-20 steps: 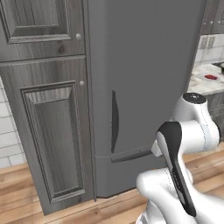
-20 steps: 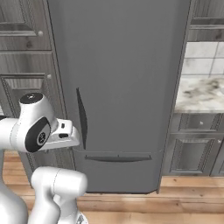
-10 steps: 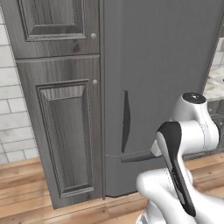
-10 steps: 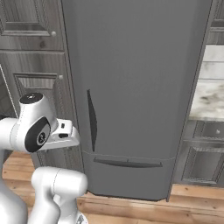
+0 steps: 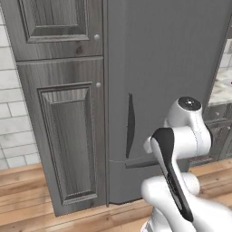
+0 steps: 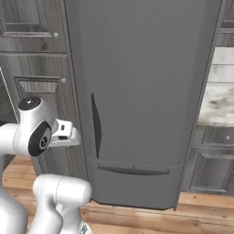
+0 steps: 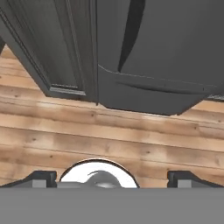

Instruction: Place one of the steaks on the plate and the other in the bowl. Then place the bowl in the fridge.

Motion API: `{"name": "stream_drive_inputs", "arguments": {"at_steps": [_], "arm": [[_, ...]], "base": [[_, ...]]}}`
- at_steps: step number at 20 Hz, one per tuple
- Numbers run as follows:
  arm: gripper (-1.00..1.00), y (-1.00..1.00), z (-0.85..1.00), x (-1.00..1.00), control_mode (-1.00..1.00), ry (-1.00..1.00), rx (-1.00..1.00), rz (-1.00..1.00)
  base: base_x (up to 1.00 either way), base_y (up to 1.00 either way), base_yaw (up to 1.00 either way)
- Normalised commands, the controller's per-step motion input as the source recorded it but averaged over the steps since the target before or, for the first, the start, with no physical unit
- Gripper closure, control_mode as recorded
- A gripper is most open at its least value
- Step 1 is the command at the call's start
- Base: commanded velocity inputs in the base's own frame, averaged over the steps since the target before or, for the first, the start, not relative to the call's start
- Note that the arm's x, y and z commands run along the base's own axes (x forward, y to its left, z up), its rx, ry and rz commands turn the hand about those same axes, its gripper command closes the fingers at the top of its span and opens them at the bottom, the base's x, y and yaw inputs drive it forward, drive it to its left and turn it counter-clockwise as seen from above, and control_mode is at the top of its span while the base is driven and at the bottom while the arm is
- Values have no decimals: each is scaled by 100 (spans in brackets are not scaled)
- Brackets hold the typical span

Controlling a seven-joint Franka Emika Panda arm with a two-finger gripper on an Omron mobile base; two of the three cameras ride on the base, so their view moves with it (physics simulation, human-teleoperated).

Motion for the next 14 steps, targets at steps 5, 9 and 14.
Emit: {"name": "stream_drive_inputs", "arguments": {"at_steps": [5, 9, 14], "arm": [[-100, 38, -8, 73, -100, -10, 7, -29], [-100, -24, -6, 71, -100, 0, 4, -9], [-100, -27, 0, 43, -100, -1, 12, 12]], "base": [[0, 0, 0], [0, 0, 0], [0, 0, 0]]}}
